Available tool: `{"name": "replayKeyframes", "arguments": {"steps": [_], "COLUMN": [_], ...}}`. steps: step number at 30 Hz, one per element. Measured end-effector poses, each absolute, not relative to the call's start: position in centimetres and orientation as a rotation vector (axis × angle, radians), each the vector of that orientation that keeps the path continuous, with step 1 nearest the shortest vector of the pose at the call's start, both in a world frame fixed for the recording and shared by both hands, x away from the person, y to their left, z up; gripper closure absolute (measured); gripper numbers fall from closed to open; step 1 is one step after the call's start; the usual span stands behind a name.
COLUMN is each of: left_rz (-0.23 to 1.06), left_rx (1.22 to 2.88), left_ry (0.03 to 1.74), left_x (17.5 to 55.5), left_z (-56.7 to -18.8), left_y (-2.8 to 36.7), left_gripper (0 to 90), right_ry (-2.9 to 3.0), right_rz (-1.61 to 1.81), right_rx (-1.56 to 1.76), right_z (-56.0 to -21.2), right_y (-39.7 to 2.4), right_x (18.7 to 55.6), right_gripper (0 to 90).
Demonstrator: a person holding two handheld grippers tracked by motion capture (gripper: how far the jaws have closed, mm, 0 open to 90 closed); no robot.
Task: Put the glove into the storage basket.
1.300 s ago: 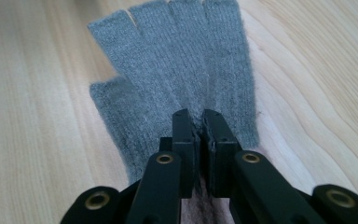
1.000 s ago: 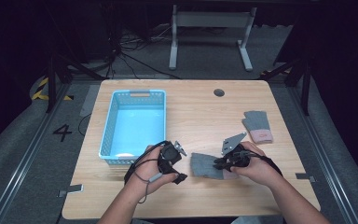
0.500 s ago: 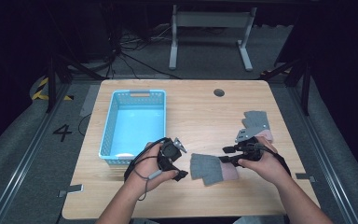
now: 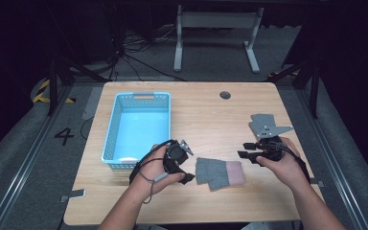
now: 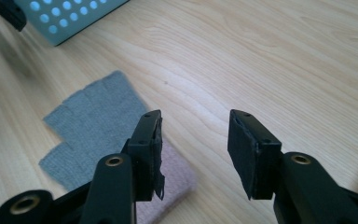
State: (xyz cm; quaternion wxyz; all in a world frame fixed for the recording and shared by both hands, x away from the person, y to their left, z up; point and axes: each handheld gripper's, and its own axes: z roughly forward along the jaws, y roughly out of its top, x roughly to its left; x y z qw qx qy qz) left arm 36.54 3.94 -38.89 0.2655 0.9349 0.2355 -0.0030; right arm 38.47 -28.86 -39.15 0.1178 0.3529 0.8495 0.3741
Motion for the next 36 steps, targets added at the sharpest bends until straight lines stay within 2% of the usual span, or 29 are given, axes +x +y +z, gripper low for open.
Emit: {"name": "replayKeyframes", "arguments": {"steps": [17, 24, 36], "left_rz": [0.005, 0.011, 0.01], "left_rx": [2.497, 2.49, 2.493], "left_ry": [0.658, 0.656, 0.677], "left_x": [36.2, 36.1, 36.4], "left_z": [-38.3, -38.0, -38.3], "left_y": [4.3, 4.7, 5.0], "left_gripper": [33.1, 33.0, 33.0], "right_ry": [2.421, 2.396, 2.302], "right_rz": [1.091, 1.027, 0.901], "right_rx": [1.146, 1.188, 1.379], "right_z": [-38.2, -37.5, -38.8], "right_y": [-29.8, -30.5, -32.7], "right_x": [39.5, 41.8, 45.9], "right_gripper": [53.7, 53.1, 50.5]}}
